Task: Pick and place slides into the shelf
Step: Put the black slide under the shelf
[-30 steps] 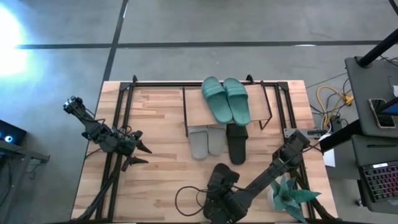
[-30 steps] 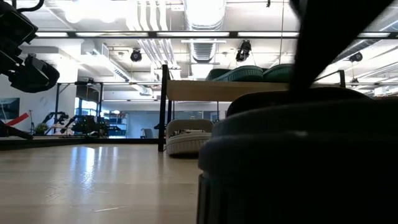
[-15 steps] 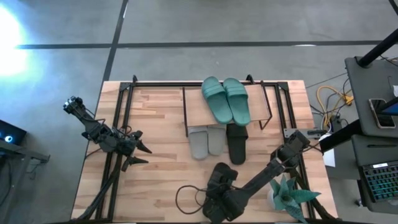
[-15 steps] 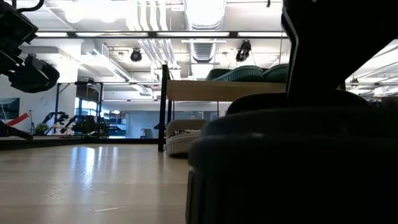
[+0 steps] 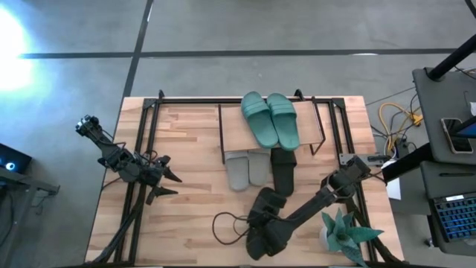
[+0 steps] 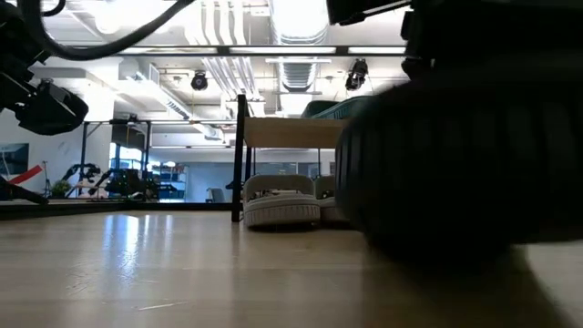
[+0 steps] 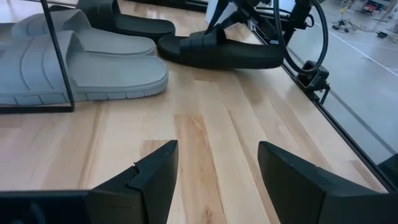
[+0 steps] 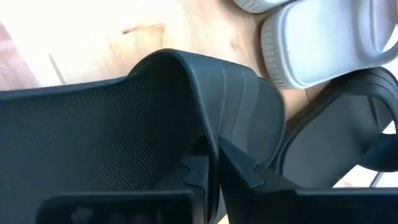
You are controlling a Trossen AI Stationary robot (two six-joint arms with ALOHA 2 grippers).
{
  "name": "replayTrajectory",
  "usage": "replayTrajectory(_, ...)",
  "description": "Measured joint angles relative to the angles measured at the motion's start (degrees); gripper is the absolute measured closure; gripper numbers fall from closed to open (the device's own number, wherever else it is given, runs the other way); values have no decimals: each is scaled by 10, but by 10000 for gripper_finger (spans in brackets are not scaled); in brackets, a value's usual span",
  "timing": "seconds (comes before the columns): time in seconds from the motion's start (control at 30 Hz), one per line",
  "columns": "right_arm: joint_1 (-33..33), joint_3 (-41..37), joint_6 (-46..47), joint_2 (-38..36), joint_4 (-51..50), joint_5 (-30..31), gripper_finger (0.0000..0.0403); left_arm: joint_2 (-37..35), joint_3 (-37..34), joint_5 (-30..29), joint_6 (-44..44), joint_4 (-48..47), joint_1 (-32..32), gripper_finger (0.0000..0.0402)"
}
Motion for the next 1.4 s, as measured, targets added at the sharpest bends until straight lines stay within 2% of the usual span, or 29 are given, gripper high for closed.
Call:
replayTrajectory(0.2,1,20,48,-2,-11,-21,390,-1,0,-2,-1,3,0,194)
replayTrajectory(0.37,19,96,89,-8,-74,-38,391,-1,4,-12,0,3,0,194)
replayTrajectory(0.77,33,150,-17,-32,-73,-118,391,0,2,-32,0,7,0,194)
replayTrajectory(0.9,36,160,-69,-51,-73,-174,391,0,3,-32,0,8,0,194)
replayTrajectory(1.0,45,141,-59,-72,-72,-203,392,-1,3,-32,0,8,0,194)
replayTrajectory(1.23,57,27,53,-107,-73,-252,392,0,1,-32,2,8,0,194)
replayTrajectory(1.4,57,-29,42,-121,-72,-252,392,0,1,-32,2,8,0,194)
